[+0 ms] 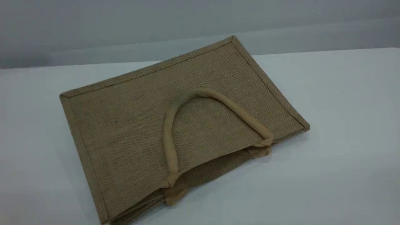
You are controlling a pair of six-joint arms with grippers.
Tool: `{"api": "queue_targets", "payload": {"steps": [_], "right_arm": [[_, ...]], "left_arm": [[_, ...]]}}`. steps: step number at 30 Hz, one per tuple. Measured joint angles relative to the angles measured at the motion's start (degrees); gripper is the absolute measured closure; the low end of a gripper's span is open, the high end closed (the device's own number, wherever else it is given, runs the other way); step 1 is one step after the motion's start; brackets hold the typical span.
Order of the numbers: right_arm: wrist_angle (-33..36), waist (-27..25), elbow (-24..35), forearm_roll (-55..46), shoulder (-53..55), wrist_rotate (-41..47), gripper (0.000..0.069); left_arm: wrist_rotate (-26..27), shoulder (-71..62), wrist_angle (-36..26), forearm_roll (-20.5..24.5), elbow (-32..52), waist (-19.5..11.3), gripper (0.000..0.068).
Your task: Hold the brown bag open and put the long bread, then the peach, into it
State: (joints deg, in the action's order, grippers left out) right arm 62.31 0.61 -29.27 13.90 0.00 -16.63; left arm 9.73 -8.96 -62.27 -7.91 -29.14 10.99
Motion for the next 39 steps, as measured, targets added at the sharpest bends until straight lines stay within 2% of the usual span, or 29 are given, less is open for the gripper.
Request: {"api": "queue_targets", "payload": {"steps": [15,17,22,25,39], "right_arm": [[0.0,0.0,0.0,-0.2,0.0,0.0,0.0122],[0.0,0.06,0.0,-0.14,0.0,0.0,0.0122],[0.0,1.93,0.0,-0.11,0.0,0.0,0.0122],[0.0,2.49,0.0,-0.17,0.0,0.0,0.0122],[0.03,3.66,0.0,0.01,0.0,0.0,0.0122]], "left_arm": [[0.06,1.25,0.04,0.05,0.0,0.0,0.0097],[0.06,2.63,-0.01,0.05,0.0,-1.13,0.0097],[0.06,5.88,-0.01,0.36,0.0,-7.88,0.0097],[0.06,7.0,-0.01,0.31,0.0,-10.38,0.0097],[0.06,8.96,-0.01,0.31,0.0,-10.28,0.0097]]}}
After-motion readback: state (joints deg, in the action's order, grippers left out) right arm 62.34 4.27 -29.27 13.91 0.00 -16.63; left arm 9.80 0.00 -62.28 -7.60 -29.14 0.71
